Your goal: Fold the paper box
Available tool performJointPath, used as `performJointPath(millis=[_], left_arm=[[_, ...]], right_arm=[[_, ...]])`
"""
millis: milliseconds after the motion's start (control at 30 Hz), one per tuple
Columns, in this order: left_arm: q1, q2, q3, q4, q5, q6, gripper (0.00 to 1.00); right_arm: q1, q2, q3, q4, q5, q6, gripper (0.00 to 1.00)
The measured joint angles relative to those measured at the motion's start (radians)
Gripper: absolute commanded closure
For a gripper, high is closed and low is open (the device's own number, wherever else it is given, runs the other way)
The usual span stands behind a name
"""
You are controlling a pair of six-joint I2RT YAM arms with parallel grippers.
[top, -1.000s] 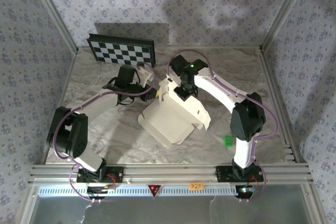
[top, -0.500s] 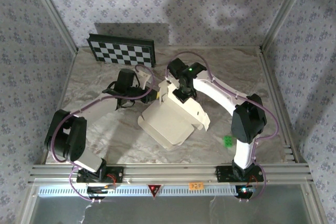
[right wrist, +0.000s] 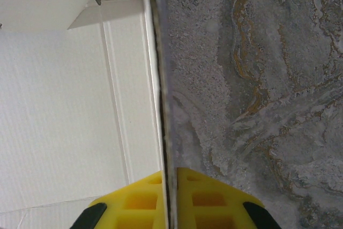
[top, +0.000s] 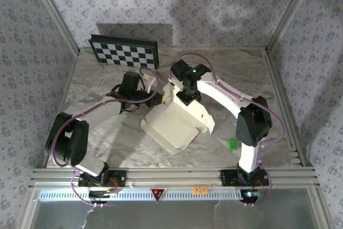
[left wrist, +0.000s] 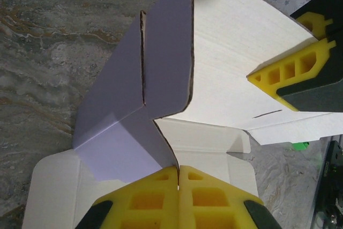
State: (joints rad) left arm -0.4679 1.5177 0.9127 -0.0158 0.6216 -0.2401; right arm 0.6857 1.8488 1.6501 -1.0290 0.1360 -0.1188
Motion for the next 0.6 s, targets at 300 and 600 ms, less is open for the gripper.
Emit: performJointPath(millis=[300,600], left_arm=[[-0.016,-0.052,-0.033,-0.08,-0.041,0.024,0.75],[-0.016,-0.203,-0.029,-0.163,-0.081,0.029,0.67]], right_arm=[[0.023,-0.002,-0.011,0.009,0.036,0.015,1.0],[0.037,-0.003,-0.015,0.011,0.053,0.026,1.0]])
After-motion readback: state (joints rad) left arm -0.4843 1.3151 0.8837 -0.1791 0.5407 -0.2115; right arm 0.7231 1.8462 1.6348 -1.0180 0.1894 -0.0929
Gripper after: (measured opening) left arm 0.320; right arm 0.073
